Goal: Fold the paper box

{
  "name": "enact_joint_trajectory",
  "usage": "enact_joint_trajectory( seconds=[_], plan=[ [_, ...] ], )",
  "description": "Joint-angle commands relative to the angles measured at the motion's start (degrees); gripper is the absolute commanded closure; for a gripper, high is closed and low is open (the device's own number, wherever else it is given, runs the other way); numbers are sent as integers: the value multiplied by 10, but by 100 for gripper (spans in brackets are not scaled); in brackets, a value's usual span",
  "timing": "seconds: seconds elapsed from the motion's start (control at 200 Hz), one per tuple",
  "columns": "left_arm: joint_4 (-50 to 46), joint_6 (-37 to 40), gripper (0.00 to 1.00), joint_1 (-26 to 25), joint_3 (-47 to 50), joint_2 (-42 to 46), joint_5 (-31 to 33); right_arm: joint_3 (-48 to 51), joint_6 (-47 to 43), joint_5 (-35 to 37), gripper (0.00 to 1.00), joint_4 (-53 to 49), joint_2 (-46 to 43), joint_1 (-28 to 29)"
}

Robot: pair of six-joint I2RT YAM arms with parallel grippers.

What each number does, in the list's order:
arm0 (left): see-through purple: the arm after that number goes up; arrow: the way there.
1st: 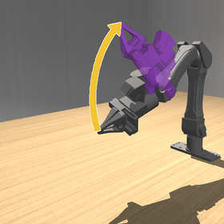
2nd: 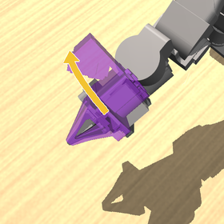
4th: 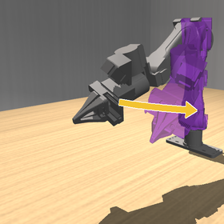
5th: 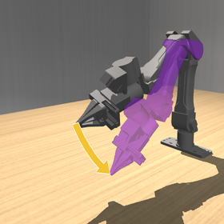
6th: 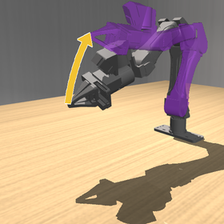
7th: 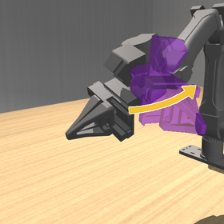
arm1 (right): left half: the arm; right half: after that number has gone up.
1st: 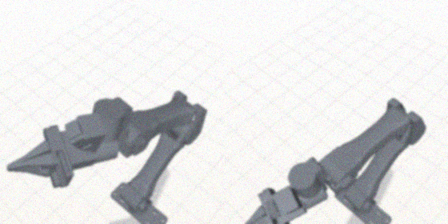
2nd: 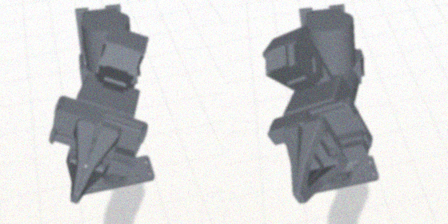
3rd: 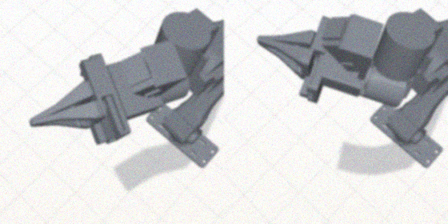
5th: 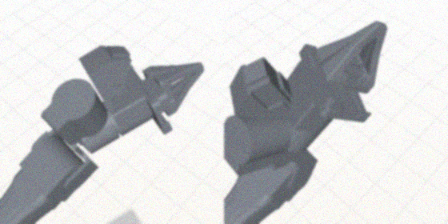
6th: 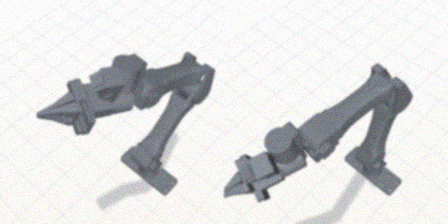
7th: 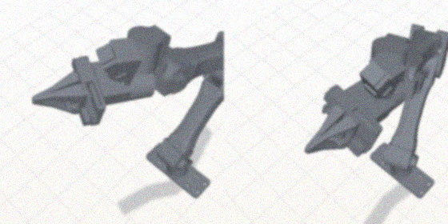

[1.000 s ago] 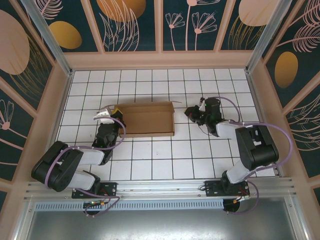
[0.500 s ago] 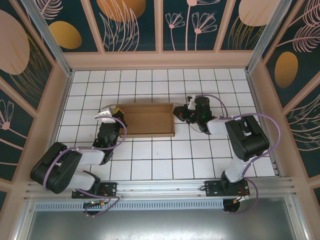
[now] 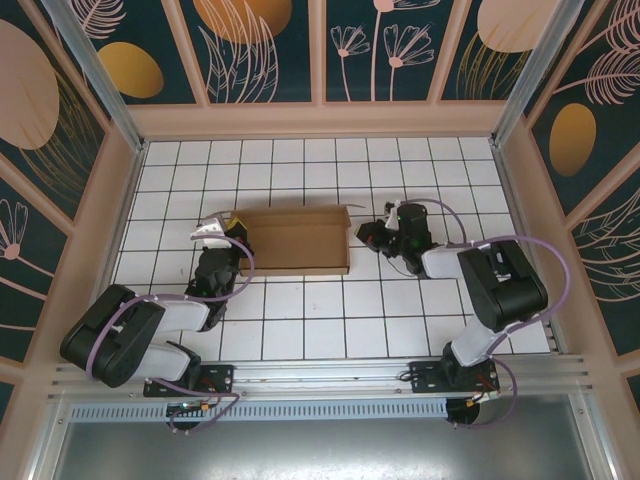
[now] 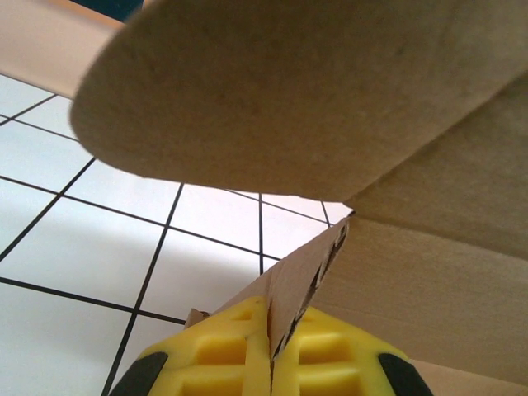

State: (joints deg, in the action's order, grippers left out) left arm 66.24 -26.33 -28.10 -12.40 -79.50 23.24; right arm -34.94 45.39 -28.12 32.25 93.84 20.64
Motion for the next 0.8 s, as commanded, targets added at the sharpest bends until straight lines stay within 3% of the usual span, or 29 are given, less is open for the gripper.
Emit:
enact_joint_trajectory(
  seconds=[0.0,0.065,0.275,0.47,0.631,0.796],
  plan=[
    [-97,13,100,-6,25,-18,-1,1,-37,40,100,-34,-48,-10],
    [-101,17,100,-6,23,-14,2,-9,-53,72,97,-75,-81,-14],
    [-111,23,100,-6,13,-9,3,-97,-115,169,66,-234,-165,-16],
    [-117,26,100,-5,14,-5,8,-173,-43,106,39,-285,-122,-22],
    [-117,26,100,-6,13,-5,8,-261,35,31,34,-357,-19,-28],
    [-120,28,100,-6,9,-3,6,-245,117,-35,33,-274,23,-27]
  ],
)
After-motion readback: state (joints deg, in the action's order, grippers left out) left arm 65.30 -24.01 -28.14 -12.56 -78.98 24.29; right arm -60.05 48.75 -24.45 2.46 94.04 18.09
